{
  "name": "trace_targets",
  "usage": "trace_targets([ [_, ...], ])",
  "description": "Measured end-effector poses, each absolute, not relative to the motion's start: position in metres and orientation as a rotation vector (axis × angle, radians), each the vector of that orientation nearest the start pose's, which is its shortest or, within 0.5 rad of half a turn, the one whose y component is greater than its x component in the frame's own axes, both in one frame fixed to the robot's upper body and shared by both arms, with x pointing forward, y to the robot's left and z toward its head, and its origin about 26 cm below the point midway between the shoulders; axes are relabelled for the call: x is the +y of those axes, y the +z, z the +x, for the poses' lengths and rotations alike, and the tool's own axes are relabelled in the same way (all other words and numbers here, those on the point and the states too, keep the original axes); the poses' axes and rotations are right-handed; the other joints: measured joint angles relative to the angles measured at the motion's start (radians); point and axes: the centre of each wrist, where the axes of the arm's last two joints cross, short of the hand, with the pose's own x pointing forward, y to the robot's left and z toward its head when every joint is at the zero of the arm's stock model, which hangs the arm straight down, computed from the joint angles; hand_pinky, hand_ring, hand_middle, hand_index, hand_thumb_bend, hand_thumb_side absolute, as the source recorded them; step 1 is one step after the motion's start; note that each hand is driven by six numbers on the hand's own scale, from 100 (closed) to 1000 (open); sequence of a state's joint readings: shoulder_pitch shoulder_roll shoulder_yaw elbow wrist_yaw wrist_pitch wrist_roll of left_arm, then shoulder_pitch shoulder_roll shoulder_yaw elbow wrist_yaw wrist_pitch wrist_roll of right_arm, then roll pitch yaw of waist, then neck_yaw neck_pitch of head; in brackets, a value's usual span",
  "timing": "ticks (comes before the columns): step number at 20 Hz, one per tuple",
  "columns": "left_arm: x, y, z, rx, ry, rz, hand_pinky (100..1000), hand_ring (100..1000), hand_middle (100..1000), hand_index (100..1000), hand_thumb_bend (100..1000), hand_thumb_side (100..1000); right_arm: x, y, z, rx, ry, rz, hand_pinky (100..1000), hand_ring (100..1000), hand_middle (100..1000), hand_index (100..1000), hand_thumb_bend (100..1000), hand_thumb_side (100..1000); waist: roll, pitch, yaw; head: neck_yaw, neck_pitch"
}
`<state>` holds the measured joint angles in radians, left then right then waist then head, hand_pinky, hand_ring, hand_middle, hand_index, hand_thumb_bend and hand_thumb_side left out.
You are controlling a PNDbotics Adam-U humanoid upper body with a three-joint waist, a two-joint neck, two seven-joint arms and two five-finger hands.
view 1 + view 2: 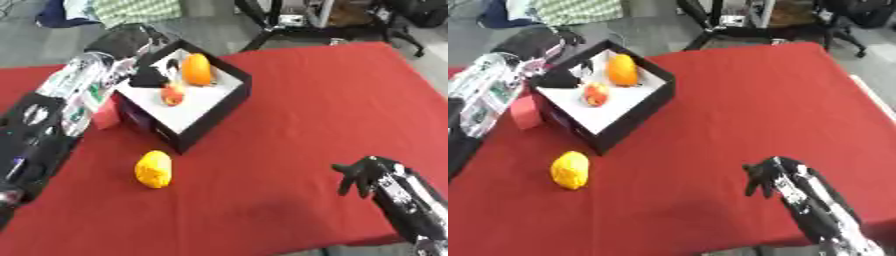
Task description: Pick up objects on the table and place them in the box.
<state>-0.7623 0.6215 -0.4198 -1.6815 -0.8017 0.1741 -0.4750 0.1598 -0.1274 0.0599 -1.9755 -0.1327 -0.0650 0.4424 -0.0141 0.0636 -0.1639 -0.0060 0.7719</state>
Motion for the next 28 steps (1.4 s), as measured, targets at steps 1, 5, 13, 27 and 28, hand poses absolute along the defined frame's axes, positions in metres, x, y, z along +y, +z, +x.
trace_targets([
  [1, 0.205, 0.26, 0.351, -1.572, -1.678, 0.982, 842, 735, 744, 888, 100, 579, -0.256, 0.062, 0.23, -1.841, 0.445, 0.357, 894, 466, 264, 566, 100, 659, 0.0, 0.0, 0.003, -0.001, 0.0],
  [5, 0.219, 0.27, 0.313, -1.451, -1.926, 0.841, 861, 767, 774, 907, 154, 646, -0.257, 0.062, 0.23, -1.842, 0.445, 0.35, 894, 466, 264, 566, 100, 634, 0.0, 0.0, 0.007, -0.005, 0.0],
  [13, 0.228, 0.226, 0.299, -1.088, -2.128, 0.744, 859, 778, 789, 915, 246, 667, -0.257, 0.062, 0.23, -1.843, 0.443, 0.347, 894, 465, 263, 565, 100, 655, 0.0, 0.0, 0.007, -0.005, 0.0],
  [27, 0.232, 0.146, 0.329, -0.902, -2.076, 0.762, 845, 764, 772, 896, 238, 535, -0.257, 0.062, 0.23, -1.842, 0.444, 0.346, 894, 465, 263, 565, 100, 684, 0.0, 0.0, 0.004, -0.013, 0.0],
  [28, 0.234, 0.14, 0.332, -0.905, -2.063, 0.766, 843, 761, 770, 895, 224, 527, -0.257, 0.062, 0.23, -1.841, 0.445, 0.345, 894, 465, 263, 565, 100, 682, 0.0, 0.0, 0.004, -0.014, 0.0],
])
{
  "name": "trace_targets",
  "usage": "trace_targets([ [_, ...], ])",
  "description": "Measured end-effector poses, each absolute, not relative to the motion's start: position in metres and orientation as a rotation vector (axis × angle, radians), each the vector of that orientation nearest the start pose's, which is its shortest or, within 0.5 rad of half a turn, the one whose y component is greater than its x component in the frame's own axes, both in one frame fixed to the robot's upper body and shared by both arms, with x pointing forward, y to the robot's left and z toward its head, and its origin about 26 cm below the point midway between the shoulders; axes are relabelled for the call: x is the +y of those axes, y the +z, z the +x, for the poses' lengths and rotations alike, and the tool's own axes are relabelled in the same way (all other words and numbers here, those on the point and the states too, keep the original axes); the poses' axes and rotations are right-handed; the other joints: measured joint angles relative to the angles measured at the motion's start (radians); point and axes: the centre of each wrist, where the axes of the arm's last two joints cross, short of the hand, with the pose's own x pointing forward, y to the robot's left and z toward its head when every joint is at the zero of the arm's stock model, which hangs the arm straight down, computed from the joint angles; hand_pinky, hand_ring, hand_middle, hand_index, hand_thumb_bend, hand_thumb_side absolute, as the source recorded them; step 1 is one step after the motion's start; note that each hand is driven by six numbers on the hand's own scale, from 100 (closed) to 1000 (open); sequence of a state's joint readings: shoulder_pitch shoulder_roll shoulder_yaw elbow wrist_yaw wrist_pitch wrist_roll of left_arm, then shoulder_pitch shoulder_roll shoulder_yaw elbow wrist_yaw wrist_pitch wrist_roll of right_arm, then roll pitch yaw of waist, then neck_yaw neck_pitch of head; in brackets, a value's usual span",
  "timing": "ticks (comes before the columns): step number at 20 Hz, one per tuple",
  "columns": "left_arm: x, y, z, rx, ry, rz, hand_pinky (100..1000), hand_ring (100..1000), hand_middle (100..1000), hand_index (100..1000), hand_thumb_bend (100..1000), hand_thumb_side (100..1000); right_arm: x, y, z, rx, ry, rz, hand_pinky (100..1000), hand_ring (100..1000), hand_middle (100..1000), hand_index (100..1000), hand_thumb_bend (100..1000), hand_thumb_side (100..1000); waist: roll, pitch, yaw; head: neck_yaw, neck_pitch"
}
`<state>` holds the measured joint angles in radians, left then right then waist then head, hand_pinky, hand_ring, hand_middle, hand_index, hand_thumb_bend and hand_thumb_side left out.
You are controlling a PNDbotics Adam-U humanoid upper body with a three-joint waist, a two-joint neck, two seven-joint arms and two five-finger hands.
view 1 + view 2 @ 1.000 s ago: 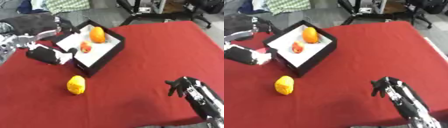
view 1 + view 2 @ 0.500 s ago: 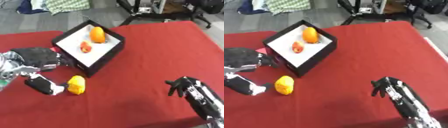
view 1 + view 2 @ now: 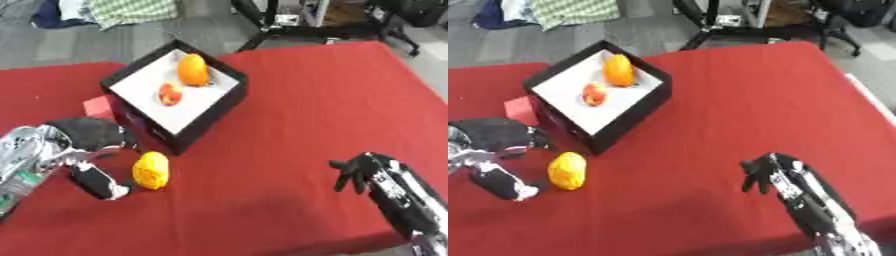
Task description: Pick up objects on the table and place them in the box.
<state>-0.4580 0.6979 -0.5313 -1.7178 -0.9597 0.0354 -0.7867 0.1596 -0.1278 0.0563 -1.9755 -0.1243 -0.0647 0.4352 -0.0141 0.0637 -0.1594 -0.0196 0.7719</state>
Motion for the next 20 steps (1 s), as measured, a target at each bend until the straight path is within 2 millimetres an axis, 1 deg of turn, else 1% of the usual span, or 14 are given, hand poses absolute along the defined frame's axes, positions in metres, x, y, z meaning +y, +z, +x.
trace_targets([
  [4, 0.239, 0.122, 0.338, -0.952, -2.003, 0.786, 834, 747, 759, 891, 172, 496, -0.257, 0.062, 0.23, -1.841, 0.445, 0.345, 894, 465, 263, 565, 100, 690, 0.0, 0.0, 0.001, -0.002, 0.0],
  [7, 0.238, 0.117, 0.341, -1.02, -1.945, 0.805, 824, 732, 745, 884, 102, 484, -0.256, 0.062, 0.23, -1.84, 0.445, 0.344, 894, 465, 263, 565, 100, 689, 0.0, 0.0, 0.002, -0.004, 0.0],
  [9, 0.236, 0.116, 0.341, -1.072, -1.9, 0.805, 820, 726, 739, 881, 100, 495, -0.257, 0.062, 0.23, -1.84, 0.445, 0.343, 894, 465, 263, 565, 100, 687, 0.0, 0.0, 0.003, -0.005, 0.0],
  [12, 0.234, 0.117, 0.34, -1.132, -1.842, 0.784, 821, 729, 741, 885, 100, 541, -0.257, 0.062, 0.23, -1.839, 0.446, 0.341, 894, 465, 263, 565, 100, 690, 0.0, 0.0, 0.003, -0.005, 0.0],
  [15, 0.229, 0.122, 0.337, -1.166, -1.824, 0.73, 833, 745, 751, 892, 100, 586, -0.257, 0.062, 0.23, -1.838, 0.446, 0.34, 894, 465, 263, 565, 100, 684, 0.0, 0.0, 0.003, -0.006, 0.0],
  [17, 0.225, 0.127, 0.333, -1.169, -1.841, 0.682, 841, 756, 761, 897, 100, 608, -0.257, 0.062, 0.23, -1.838, 0.446, 0.34, 894, 465, 263, 565, 100, 684, 0.0, 0.0, 0.003, -0.008, 0.0],
  [20, 0.221, 0.137, 0.325, -1.139, -1.906, 0.622, 847, 763, 768, 900, 100, 602, -0.257, 0.062, 0.23, -1.839, 0.446, 0.34, 894, 465, 263, 565, 100, 682, 0.0, 0.0, 0.003, -0.01, 0.0],
])
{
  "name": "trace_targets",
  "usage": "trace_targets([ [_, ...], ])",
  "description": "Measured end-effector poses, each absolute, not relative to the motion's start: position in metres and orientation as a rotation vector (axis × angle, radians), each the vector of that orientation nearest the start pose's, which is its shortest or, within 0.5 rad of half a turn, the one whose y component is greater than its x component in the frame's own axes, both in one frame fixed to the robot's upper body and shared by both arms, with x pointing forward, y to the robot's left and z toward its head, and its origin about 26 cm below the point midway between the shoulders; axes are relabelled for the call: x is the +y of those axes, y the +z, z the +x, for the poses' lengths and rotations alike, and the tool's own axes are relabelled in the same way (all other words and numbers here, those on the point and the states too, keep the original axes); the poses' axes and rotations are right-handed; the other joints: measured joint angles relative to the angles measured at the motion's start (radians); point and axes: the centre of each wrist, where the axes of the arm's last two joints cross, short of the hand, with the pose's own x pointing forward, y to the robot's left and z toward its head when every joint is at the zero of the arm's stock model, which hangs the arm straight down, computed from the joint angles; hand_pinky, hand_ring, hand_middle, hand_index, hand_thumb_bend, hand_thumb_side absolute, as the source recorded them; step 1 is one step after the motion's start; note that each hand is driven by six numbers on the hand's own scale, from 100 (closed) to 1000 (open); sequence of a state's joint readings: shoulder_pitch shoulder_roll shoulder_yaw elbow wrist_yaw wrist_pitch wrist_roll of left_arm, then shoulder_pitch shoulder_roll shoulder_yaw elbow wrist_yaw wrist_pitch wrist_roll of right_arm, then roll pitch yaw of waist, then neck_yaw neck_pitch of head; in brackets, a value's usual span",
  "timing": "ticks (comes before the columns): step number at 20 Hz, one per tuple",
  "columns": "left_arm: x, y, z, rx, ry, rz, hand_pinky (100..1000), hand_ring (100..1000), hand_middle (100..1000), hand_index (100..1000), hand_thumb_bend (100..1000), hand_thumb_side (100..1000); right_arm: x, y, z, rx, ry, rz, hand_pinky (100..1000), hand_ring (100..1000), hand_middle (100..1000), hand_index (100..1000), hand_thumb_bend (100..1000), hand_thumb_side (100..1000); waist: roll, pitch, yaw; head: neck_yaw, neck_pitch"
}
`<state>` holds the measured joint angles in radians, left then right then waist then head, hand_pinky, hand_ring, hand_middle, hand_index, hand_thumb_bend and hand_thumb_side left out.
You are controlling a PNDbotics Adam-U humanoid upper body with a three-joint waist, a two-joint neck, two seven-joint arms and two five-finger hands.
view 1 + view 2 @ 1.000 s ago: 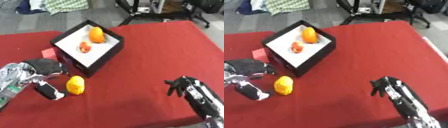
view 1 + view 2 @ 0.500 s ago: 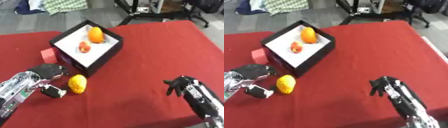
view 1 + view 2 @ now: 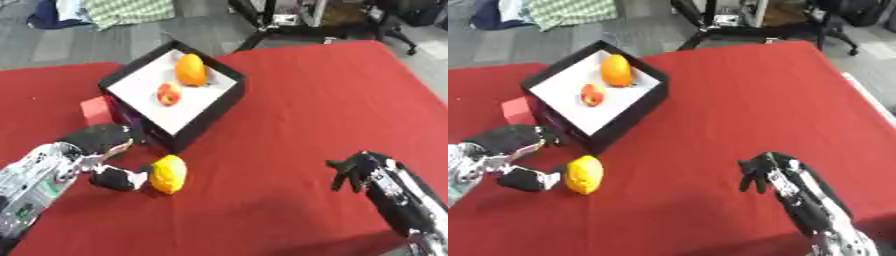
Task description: Pick up objects on the table and place them in the box.
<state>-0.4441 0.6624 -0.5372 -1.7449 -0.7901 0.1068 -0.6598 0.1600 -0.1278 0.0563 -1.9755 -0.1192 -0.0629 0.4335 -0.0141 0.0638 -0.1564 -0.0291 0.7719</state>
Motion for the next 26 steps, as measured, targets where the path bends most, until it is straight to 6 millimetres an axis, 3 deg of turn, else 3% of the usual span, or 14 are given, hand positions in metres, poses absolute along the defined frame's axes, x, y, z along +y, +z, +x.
trace_targets([
  [10, 0.217, 0.156, 0.309, -1.071, -2.019, 0.582, 846, 760, 762, 896, 100, 537, -0.257, 0.061, 0.229, -1.835, 0.444, 0.339, 894, 465, 263, 566, 100, 688, 0.0, 0.0, 0.005, -0.008, 0.0],
  [16, 0.218, 0.147, 0.311, -1.047, -2.022, 0.586, 834, 742, 736, 873, 100, 470, -0.257, 0.061, 0.229, -1.835, 0.445, 0.338, 895, 465, 263, 566, 100, 694, 0.0, 0.0, 0.005, -0.008, 0.0],
  [23, 0.217, 0.13, 0.314, -1.092, -1.982, 0.656, 805, 672, 635, 796, 130, 436, -0.257, 0.061, 0.229, -1.834, 0.445, 0.338, 895, 466, 263, 566, 100, 695, 0.0, 0.0, 0.005, -0.013, 0.0],
  [26, 0.215, 0.124, 0.315, -1.135, -1.952, 0.717, 786, 633, 598, 767, 145, 342, -0.257, 0.061, 0.229, -1.834, 0.445, 0.338, 895, 465, 263, 566, 100, 697, 0.0, 0.0, 0.007, -0.015, 0.0],
])
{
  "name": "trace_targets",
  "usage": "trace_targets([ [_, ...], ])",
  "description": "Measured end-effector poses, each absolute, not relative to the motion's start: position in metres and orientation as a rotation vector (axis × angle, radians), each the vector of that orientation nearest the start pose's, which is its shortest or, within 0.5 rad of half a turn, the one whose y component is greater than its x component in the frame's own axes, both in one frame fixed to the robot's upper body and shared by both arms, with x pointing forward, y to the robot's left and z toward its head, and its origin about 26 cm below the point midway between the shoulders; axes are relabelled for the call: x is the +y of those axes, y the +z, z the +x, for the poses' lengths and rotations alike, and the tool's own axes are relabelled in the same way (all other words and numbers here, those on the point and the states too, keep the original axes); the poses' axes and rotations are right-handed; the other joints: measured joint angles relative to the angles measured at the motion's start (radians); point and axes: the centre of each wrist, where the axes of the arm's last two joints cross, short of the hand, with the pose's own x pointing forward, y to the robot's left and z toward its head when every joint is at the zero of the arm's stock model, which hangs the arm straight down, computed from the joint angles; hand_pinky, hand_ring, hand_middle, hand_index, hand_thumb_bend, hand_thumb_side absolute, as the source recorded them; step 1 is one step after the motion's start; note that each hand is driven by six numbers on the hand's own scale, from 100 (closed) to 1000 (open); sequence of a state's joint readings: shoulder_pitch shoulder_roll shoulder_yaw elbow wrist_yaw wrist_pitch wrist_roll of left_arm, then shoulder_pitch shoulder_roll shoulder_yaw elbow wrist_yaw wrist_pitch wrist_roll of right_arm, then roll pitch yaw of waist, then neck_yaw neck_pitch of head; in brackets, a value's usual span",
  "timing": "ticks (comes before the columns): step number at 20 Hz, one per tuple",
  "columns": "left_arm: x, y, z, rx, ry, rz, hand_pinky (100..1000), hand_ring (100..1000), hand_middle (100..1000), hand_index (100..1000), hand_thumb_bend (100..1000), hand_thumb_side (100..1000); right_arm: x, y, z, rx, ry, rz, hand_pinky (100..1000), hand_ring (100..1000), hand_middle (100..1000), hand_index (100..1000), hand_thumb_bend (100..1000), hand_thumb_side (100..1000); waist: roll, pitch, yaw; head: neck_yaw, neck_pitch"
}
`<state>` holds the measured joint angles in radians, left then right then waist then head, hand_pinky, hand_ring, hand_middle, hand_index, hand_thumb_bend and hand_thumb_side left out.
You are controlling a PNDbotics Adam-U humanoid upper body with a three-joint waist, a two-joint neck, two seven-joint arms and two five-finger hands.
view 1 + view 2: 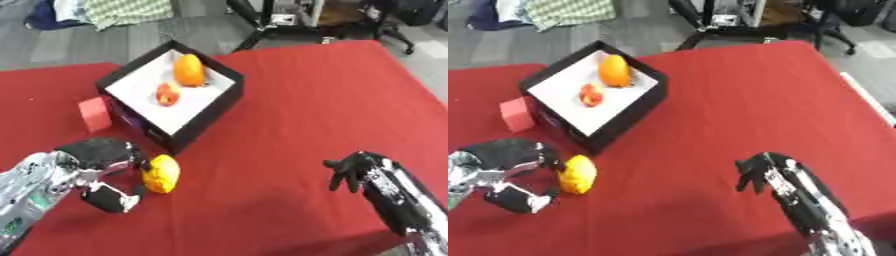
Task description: Pick up objects on the table and place them in the box.
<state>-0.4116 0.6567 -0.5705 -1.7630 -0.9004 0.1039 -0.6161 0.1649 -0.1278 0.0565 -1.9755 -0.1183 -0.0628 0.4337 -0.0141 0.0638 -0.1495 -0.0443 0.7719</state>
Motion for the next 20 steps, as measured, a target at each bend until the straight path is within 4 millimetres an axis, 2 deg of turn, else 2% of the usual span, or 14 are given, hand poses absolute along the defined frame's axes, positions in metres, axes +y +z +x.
trace_targets([
  [1, 0.215, 0.122, 0.315, -1.148, -1.941, 0.739, 766, 599, 561, 736, 145, 252, -0.257, 0.061, 0.229, -1.834, 0.445, 0.338, 895, 466, 263, 566, 100, 694, 0.0, 0.0, 0.0, -0.001, 0.0],
  [2, 0.215, 0.119, 0.315, -1.165, -1.927, 0.758, 750, 570, 529, 707, 133, 219, -0.257, 0.061, 0.229, -1.833, 0.445, 0.338, 895, 466, 263, 566, 100, 695, 0.0, 0.0, 0.0, -0.001, 0.0],
  [3, 0.215, 0.118, 0.315, -1.183, -1.91, 0.781, 721, 520, 476, 653, 100, 212, -0.257, 0.06, 0.229, -1.833, 0.444, 0.338, 895, 466, 263, 566, 100, 695, 0.0, 0.0, 0.0, -0.001, 0.0],
  [6, 0.217, 0.114, 0.314, -1.252, -1.842, 0.844, 686, 465, 389, 559, 100, 207, -0.257, 0.06, 0.229, -1.832, 0.444, 0.338, 895, 466, 263, 566, 100, 695, 0.0, 0.0, 0.0, -0.002, 0.0],
  [10, 0.219, 0.12, 0.314, -1.367, -1.72, 0.91, 675, 444, 362, 531, 100, 221, -0.257, 0.06, 0.229, -1.832, 0.444, 0.338, 895, 466, 264, 566, 100, 693, 0.0, 0.0, 0.0, -0.003, 0.0],
  [15, 0.218, 0.139, 0.311, -1.477, -1.588, 0.933, 675, 446, 364, 536, 100, 236, -0.257, 0.06, 0.229, -1.832, 0.444, 0.338, 896, 466, 264, 566, 100, 690, 0.0, 0.0, 0.0, -0.011, 0.0],
  [16, 0.217, 0.145, 0.31, -1.496, -1.566, 0.935, 695, 477, 403, 581, 100, 237, -0.257, 0.06, 0.229, -1.832, 0.444, 0.338, 896, 466, 264, 566, 100, 693, 0.0, 0.0, 0.0, -0.012, 0.0],
  [18, 0.217, 0.155, 0.307, -1.501, -1.551, 0.919, 765, 598, 554, 751, 100, 242, -0.257, 0.06, 0.229, -1.832, 0.444, 0.338, 896, 466, 264, 566, 100, 687, 0.0, 0.0, 0.0, -0.015, 0.0],
  [20, 0.217, 0.161, 0.305, -1.455, -1.603, 0.86, 826, 727, 728, 892, 106, 545, -0.257, 0.06, 0.229, -1.832, 0.444, 0.338, 896, 466, 264, 566, 100, 689, 0.0, 0.0, 0.0, -0.017, 0.0],
])
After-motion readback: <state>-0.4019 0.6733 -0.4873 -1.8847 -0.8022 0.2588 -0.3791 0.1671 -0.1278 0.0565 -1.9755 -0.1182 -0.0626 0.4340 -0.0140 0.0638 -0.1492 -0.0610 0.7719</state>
